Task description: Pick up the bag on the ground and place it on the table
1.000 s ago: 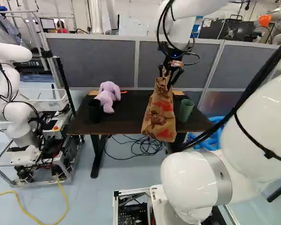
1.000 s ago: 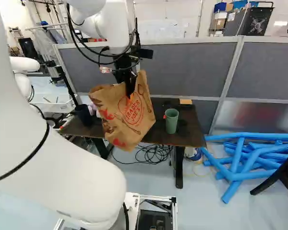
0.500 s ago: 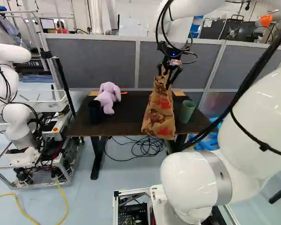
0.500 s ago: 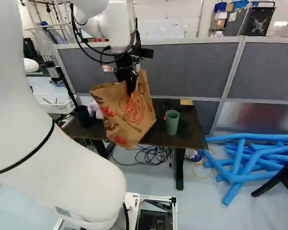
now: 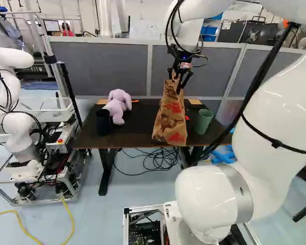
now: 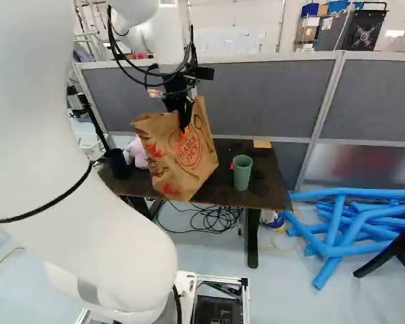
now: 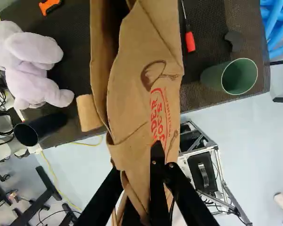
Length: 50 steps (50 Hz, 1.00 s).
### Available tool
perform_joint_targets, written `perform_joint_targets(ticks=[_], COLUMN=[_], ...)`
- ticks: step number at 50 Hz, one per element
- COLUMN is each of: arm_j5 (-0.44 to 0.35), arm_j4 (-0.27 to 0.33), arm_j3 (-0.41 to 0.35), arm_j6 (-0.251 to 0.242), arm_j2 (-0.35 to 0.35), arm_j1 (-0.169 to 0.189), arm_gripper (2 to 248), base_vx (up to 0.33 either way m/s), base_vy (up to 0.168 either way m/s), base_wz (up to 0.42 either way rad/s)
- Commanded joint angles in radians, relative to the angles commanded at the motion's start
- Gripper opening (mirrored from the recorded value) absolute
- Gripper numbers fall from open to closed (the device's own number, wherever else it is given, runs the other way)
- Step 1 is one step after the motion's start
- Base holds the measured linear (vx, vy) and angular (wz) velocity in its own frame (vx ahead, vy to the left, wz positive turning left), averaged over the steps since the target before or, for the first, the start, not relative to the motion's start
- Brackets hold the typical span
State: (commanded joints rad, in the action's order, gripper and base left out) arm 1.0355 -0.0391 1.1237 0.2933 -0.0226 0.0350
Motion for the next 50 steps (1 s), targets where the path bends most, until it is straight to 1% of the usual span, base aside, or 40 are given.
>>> perform_joint_targets(ticks=[14,22,50], arm_j5=[-0.002,-0.002,-0.002], arm_j4=[0.000,0.000,0.000], arm_j3=[0.062,0.096,0.229], arm_j6=[0.000,0.000,0.000], arm_j2=[0.060,0.093,0.212], arm_j1=[-0.027,-0.037,-0.042], arm_gripper=[21,21,21], base_vx=[0.000,0.000,0.000], base_vy=[0.000,0.000,0.000], base_wz=[0.000,0.000,0.000])
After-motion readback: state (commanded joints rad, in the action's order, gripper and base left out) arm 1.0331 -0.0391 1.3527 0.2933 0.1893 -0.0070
